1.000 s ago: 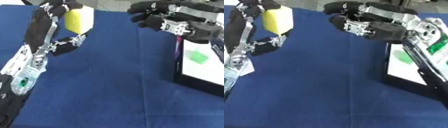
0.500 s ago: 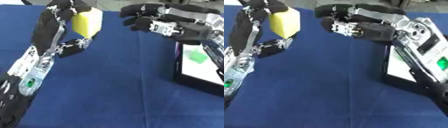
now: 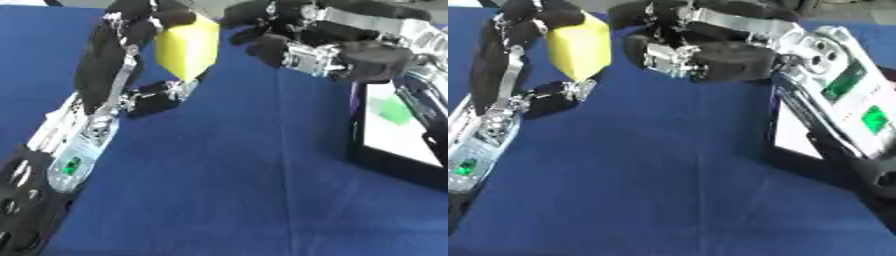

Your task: Pick up the objects with one hand, pass them to the other hand, and then place them into the box on the other side of the table.

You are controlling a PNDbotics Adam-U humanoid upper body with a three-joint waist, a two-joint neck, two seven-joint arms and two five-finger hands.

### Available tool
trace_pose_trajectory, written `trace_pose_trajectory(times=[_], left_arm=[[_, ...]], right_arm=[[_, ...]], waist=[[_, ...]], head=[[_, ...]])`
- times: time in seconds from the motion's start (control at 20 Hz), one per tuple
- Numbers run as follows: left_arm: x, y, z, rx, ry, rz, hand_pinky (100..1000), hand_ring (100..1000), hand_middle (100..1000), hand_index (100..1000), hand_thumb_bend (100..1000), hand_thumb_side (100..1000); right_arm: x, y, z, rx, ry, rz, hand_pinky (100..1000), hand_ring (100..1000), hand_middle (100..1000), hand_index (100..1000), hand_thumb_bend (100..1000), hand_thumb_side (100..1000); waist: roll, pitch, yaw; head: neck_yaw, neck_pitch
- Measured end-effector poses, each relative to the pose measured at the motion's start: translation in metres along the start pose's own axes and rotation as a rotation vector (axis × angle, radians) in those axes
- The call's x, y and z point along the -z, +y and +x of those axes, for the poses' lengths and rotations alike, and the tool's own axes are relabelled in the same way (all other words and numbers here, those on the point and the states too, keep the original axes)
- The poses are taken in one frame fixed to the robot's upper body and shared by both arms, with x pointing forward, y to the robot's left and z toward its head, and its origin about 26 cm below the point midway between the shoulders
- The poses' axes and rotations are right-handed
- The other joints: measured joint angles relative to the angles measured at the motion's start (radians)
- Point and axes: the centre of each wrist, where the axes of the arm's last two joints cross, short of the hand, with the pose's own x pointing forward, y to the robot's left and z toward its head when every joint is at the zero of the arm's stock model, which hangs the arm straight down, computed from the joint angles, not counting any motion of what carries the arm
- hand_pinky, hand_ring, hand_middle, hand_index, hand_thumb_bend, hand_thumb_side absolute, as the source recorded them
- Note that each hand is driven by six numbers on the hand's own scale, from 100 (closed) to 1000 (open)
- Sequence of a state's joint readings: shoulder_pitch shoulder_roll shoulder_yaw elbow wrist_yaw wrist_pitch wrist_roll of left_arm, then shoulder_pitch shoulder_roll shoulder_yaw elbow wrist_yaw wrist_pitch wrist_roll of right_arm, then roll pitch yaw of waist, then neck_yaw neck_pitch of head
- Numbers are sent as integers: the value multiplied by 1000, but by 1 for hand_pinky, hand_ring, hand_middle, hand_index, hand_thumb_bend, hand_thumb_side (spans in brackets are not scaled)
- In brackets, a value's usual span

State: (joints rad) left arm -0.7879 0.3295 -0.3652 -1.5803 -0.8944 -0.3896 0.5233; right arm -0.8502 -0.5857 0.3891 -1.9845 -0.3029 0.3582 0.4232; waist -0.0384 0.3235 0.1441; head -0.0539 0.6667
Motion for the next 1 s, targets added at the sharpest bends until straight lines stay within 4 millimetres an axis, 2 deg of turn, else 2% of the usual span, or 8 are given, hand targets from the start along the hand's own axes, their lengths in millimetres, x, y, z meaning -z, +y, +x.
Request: trace_pose_trajectory(times=[0.45, 0.5, 0.65, 0.7, 0.75, 1.0], left_arm=[[3, -3, 1, -56, -30, 43, 751, 631, 589, 660, 100, 133], [3, -4, 1, -59, -34, 46, 751, 632, 590, 660, 100, 132], [2, -6, 2, -66, -42, 49, 746, 629, 587, 660, 100, 135], [2, -7, 3, -68, -43, 51, 745, 628, 586, 660, 100, 119], [1, -7, 3, -67, -42, 53, 746, 628, 586, 660, 100, 134], [-2, -10, 4, -62, -37, 55, 740, 622, 579, 668, 100, 135]], right_arm=[[5, -1, 7, -57, -29, 23, 1000, 1000, 1000, 1000, 100, 571], [5, -1, 7, -59, -28, 22, 1000, 1000, 1000, 1000, 100, 534], [5, -1, 7, -63, -26, -4, 1000, 1000, 1000, 1000, 100, 516], [5, -1, 7, -62, -25, -20, 1000, 1000, 1000, 1000, 100, 578], [5, -1, 7, -61, -23, -39, 1000, 1000, 1000, 1000, 100, 493], [2, -5, 8, -57, -32, -151, 1000, 1000, 1000, 1000, 100, 483]], waist=[[-7, 0, 1], [-7, 0, 2], [-10, 0, 4], [-11, 0, 3], [-12, 0, 3], [-12, 0, 1]], head=[[-2, 1], [-2, 1], [-2, 1], [-1, 1], [-1, 1], [-1, 1]])
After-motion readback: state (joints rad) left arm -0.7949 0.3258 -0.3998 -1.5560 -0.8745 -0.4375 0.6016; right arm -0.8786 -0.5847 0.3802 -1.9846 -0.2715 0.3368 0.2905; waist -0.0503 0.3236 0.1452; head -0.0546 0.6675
